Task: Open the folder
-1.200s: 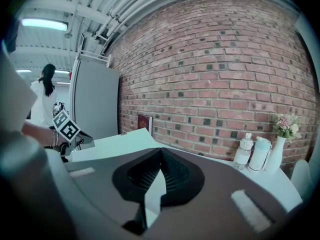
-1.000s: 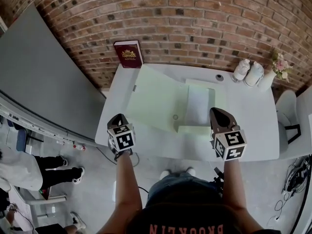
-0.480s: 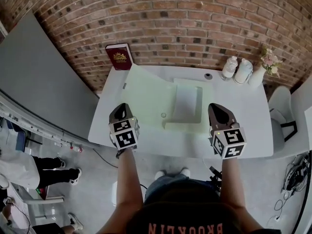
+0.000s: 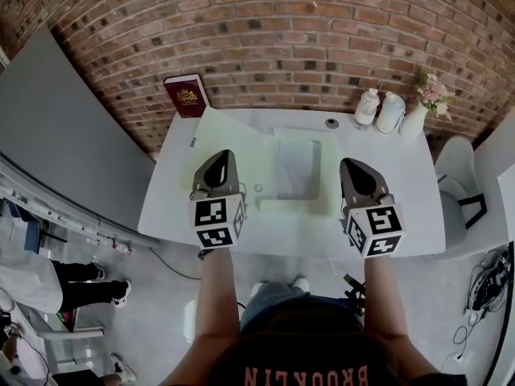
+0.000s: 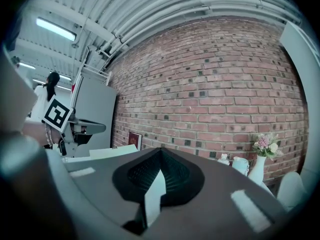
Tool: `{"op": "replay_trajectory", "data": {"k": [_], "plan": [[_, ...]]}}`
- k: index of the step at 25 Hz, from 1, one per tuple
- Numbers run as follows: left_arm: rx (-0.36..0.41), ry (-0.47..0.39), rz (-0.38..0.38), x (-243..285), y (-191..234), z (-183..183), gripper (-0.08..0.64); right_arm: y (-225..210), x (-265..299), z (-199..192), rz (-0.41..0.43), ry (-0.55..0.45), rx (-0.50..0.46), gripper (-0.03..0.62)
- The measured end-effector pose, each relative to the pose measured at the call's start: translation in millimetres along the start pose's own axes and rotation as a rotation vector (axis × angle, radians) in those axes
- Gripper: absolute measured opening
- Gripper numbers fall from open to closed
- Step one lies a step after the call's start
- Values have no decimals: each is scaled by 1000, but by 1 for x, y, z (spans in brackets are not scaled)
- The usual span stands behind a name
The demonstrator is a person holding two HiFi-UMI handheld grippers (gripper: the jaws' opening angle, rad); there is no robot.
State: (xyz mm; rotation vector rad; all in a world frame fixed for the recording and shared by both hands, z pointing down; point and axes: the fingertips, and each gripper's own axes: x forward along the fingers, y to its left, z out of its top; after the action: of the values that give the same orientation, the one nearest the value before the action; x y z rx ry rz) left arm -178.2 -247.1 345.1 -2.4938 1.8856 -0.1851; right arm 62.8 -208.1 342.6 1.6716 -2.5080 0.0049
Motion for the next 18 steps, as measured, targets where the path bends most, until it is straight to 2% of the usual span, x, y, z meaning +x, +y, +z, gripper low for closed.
{"op": "replay_trajectory", "data": {"k": [6,18], "plan": [[34,-79,-68,-1,-19,33,0,-5,-4,29,-37,-50,-11,-3],[96,-196,-169,-8,-29,103,0,2,-12,96,-80,-141,-31,-3]]}}
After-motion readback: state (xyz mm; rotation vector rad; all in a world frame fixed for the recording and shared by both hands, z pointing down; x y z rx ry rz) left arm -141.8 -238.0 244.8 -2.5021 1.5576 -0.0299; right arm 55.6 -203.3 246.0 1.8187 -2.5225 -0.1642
